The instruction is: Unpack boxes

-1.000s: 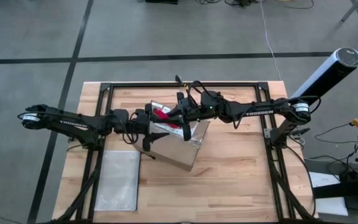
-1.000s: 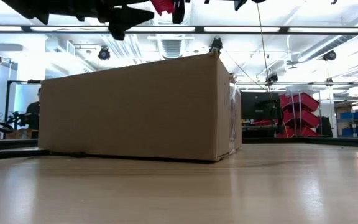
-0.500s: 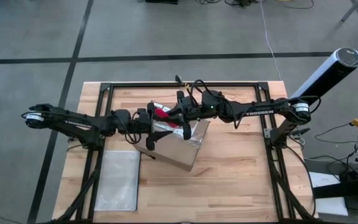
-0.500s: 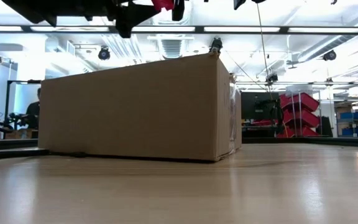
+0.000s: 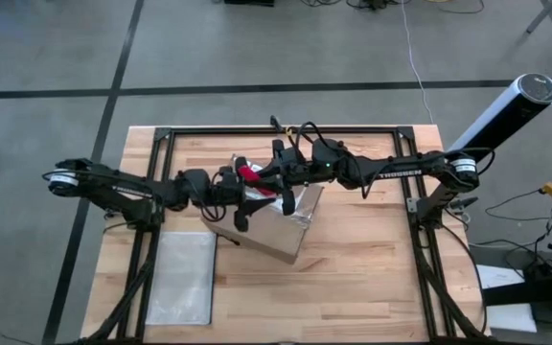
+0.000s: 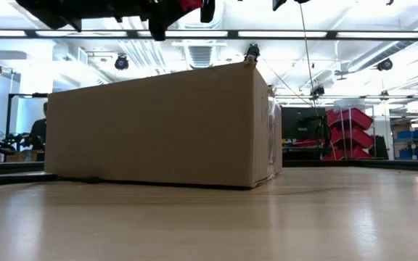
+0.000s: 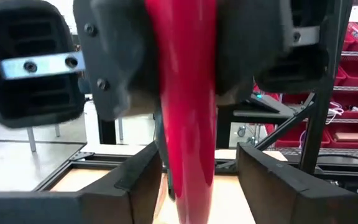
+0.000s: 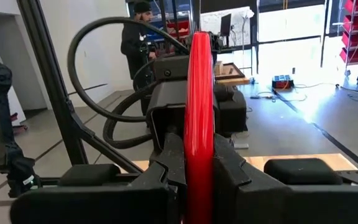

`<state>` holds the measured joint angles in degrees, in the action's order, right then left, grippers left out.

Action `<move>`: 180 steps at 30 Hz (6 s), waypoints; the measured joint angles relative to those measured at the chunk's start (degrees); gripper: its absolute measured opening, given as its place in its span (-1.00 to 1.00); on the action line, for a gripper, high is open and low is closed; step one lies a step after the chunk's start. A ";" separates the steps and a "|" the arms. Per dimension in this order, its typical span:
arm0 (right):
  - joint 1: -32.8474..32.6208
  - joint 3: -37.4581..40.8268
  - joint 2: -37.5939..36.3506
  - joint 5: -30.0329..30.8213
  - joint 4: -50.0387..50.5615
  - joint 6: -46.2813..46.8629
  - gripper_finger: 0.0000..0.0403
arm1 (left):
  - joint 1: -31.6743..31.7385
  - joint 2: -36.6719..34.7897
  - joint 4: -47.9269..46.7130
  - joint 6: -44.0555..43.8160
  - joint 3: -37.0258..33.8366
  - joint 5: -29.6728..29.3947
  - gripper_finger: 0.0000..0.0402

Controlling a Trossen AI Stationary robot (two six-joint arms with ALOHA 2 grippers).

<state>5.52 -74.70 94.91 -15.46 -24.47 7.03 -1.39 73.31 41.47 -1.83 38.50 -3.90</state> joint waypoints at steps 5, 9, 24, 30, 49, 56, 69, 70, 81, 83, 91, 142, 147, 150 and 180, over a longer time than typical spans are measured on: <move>0.00 -0.01 -0.46 0.12 1.26 -0.54 -0.89 | 0.01 -1.98 -4.43 -0.94 0.19 -0.08 -0.34; 0.00 -0.02 -0.88 0.21 2.29 -1.04 -0.89 | 0.01 -3.70 -8.19 -1.71 0.25 -0.15 -0.51; 0.04 -0.22 -4.22 0.50 11.91 -3.47 -0.90 | -0.07 -11.73 -22.23 -3.45 0.37 -0.79 -0.85; 0.04 -0.33 -5.46 0.46 19.97 -4.47 -0.90 | -0.07 -13.86 -25.00 -3.40 0.19 -1.21 -0.85; 0.11 0.42 -7.13 -0.24 22.49 -5.32 -0.61 | -0.05 -15.52 -25.87 -2.74 0.25 -4.10 -0.86; 0.15 0.20 -11.02 2.87 27.54 -9.15 -0.32 | 0.00 -18.69 -26.64 -2.24 0.35 -5.23 -0.86; 0.07 0.13 -15.37 7.32 31.35 -12.13 -0.16 | -0.01 -21.91 -37.50 -3.82 0.45 -4.14 -0.86; 0.06 0.12 -15.43 7.34 31.25 -12.14 -0.16 | -0.01 -21.95 -38.52 -4.05 0.44 -4.03 -0.86; -0.02 0.04 -14.67 6.16 28.31 -12.17 -0.13 | -0.04 -21.86 -47.10 -6.27 0.35 -2.70 -0.86; -0.02 0.04 -13.89 5.95 27.60 -12.20 -0.13 | -0.07 -21.24 -47.05 -6.41 0.35 -2.43 -0.86; -0.02 0.04 -11.35 5.81 26.97 -12.90 -0.13 | -0.04 -17.72 -46.22 -6.51 0.36 -2.08 -0.86; -0.02 -0.02 -7.72 2.95 33.99 -13.95 -0.93 | 0.00 -13.15 -41.59 -6.13 1.94 0.48 -0.83; -0.02 -0.02 -8.01 2.95 33.97 -14.38 -0.93 | -0.02 -13.20 -41.54 -5.98 1.94 0.48 -0.80; -0.02 -0.02 -8.49 3.00 33.69 -14.43 -0.93 | -0.02 -13.46 -41.44 -5.78 1.95 0.46 -0.78; 0.00 0.02 -14.57 3.02 16.34 -14.14 -0.94 | -0.48 -26.51 -4.20 6.06 -11.02 9.29 -0.41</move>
<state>5.52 -74.67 80.35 -12.45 -8.13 -7.11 -1.87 46.80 37.27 4.23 27.49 5.39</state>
